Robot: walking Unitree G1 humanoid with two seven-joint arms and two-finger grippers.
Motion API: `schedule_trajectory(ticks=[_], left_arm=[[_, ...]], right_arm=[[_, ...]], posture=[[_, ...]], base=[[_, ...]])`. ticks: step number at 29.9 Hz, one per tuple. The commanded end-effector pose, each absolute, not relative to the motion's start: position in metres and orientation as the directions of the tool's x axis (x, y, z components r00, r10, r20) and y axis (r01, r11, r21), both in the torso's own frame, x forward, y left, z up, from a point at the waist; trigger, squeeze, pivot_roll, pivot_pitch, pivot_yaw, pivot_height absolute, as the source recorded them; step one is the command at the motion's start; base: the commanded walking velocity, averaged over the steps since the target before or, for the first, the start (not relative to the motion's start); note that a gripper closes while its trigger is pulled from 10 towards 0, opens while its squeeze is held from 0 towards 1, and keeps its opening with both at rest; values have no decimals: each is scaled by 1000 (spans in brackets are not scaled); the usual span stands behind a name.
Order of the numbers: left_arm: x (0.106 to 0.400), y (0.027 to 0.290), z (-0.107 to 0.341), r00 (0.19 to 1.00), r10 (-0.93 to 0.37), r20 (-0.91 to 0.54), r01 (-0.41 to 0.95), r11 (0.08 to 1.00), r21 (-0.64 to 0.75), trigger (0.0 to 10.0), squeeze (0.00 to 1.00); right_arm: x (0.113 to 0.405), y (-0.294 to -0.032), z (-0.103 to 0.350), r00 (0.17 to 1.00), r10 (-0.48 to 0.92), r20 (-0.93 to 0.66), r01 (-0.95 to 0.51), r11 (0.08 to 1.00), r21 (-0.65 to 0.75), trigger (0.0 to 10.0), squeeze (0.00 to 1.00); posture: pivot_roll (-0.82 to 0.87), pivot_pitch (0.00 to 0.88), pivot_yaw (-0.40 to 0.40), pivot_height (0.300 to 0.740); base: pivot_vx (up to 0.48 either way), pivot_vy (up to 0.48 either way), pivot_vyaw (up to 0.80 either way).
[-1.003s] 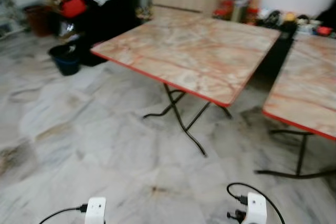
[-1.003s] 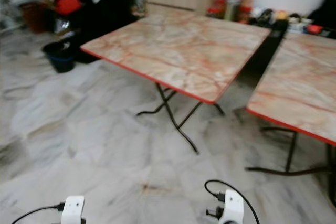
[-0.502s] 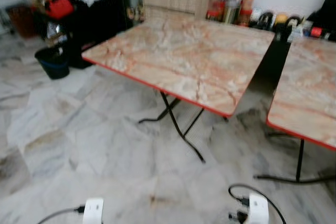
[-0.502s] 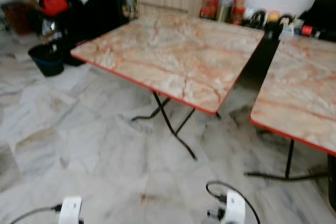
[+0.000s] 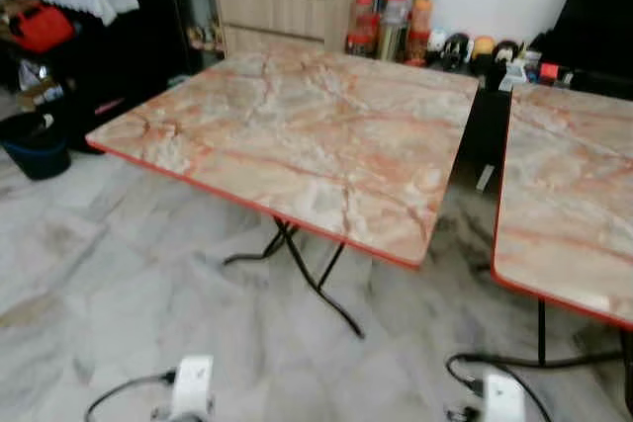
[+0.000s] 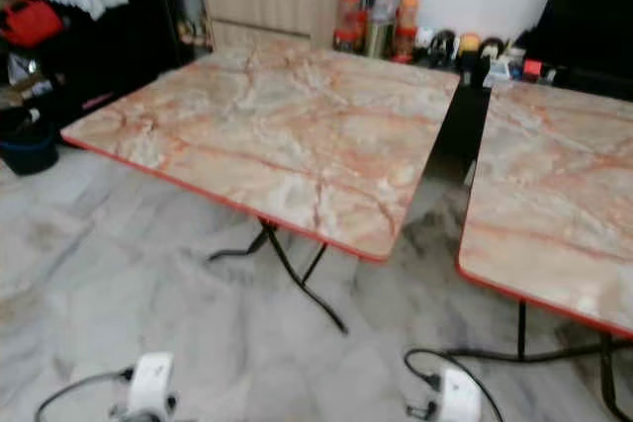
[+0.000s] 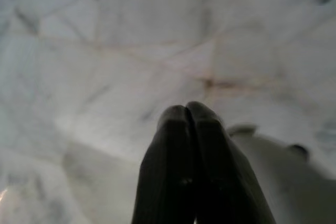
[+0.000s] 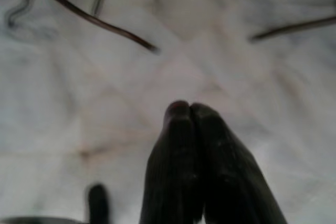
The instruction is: Setting the table
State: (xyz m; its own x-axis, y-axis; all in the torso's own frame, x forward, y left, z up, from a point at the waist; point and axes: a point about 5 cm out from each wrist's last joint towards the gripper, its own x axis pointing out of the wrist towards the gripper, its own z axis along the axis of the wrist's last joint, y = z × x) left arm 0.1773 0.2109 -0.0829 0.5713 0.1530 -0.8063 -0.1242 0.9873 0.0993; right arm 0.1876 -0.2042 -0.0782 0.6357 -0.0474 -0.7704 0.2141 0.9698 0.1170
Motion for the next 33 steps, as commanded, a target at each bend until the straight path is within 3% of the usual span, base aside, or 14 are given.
schedule_trajectory(ticks=[1, 16, 22, 33], left_arm=[[183, 201, -82, 585, 128, -801, -128, 990, 65, 10000, 0], [184, 202, -81, 592, 124, -796, -128, 990, 60, 10000, 0], [183, 203, -82, 580, 144, -802, -101, 989, 105, 10000, 0], [181, 204, -82, 572, 152, -806, -101, 988, 114, 10000, 0]], right_arm=[[174, -217, -82, 602, -79, -795, 240, 967, 85, 10000, 0], [175, -217, -82, 604, -78, -793, 235, 969, 83, 10000, 0], [174, -217, -82, 608, -78, -790, 233, 969, 84, 10000, 0], [173, -216, -83, 608, -73, -790, 231, 969, 88, 10000, 0]], posture=[[11, 14, -9, 740], [10, 0, -12, 740], [9, 0, -14, 740], [5, 0, -11, 740]], base=[[0, 0, -619], [0, 0, -618], [0, 0, 0], [0, -456, 0]])
